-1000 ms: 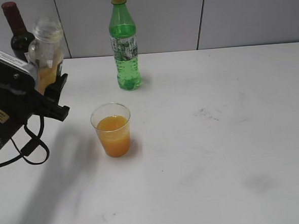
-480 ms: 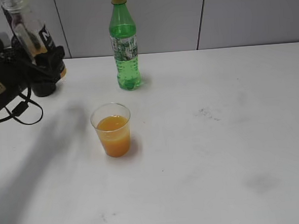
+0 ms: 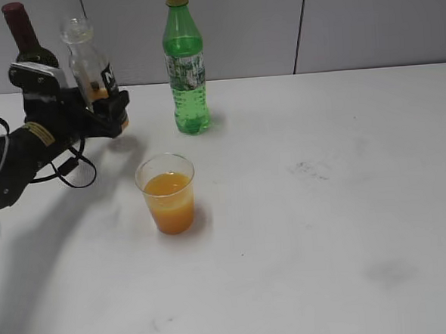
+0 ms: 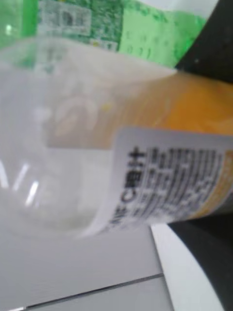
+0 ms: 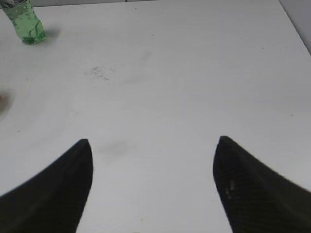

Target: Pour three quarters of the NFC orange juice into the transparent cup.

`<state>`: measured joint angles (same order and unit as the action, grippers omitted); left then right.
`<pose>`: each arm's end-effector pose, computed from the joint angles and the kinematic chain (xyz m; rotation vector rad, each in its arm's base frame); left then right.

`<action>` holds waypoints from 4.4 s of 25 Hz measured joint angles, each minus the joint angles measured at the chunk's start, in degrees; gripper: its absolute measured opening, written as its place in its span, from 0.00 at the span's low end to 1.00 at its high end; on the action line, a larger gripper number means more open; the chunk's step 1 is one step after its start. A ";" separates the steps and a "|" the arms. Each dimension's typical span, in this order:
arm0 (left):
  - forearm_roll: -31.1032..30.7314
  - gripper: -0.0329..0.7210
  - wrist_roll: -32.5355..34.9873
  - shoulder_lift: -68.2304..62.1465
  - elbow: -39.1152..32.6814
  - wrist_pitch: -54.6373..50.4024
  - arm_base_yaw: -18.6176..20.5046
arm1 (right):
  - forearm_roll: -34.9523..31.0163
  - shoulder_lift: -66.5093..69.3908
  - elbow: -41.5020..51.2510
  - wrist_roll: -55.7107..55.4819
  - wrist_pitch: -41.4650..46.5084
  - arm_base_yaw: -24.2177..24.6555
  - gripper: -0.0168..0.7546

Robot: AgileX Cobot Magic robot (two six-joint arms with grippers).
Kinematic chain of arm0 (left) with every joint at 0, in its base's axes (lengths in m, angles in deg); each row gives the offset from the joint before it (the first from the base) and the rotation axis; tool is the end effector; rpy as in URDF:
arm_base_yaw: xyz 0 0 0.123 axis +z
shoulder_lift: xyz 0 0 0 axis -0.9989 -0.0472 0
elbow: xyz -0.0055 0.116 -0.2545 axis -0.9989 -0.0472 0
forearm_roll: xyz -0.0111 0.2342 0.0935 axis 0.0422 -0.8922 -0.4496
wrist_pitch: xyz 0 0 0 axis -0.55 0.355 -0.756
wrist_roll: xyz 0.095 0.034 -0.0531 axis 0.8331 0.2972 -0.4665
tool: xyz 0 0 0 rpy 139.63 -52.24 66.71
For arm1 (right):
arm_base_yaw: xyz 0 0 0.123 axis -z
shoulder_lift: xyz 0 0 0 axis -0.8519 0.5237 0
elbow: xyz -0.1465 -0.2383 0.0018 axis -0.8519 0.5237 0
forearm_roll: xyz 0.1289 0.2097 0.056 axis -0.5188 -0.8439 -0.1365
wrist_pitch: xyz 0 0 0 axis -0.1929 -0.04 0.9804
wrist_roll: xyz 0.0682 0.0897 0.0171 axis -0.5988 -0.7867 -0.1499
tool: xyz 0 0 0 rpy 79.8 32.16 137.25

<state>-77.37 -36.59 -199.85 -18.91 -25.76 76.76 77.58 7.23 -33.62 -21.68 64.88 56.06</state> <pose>0.4151 -0.1118 0.0959 0.4452 1.5825 -0.3266 0.0212 0.0080 0.2716 -0.1044 2.0023 0.0743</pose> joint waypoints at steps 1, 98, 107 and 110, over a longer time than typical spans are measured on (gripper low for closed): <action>0.00 0.68 0.00 -1.38 0.78 -0.15 0.00 | 0.00 0.00 0.00 0.00 0.00 0.00 0.79; 20.09 0.83 6.37 126.79 -25.88 -133.15 0.15 | -0.19 0.00 0.00 0.00 0.00 0.00 0.79; 19.55 0.82 6.37 126.79 -28.35 -126.53 0.15 | -0.19 0.00 0.00 0.00 0.00 0.00 0.79; 19.55 0.82 6.37 126.79 -28.35 -126.36 0.15 | -0.19 0.00 0.00 0.00 0.00 0.00 0.79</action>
<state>-57.82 -30.23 -73.06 -47.25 -152.12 76.91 77.39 7.23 -33.62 -21.68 64.88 56.06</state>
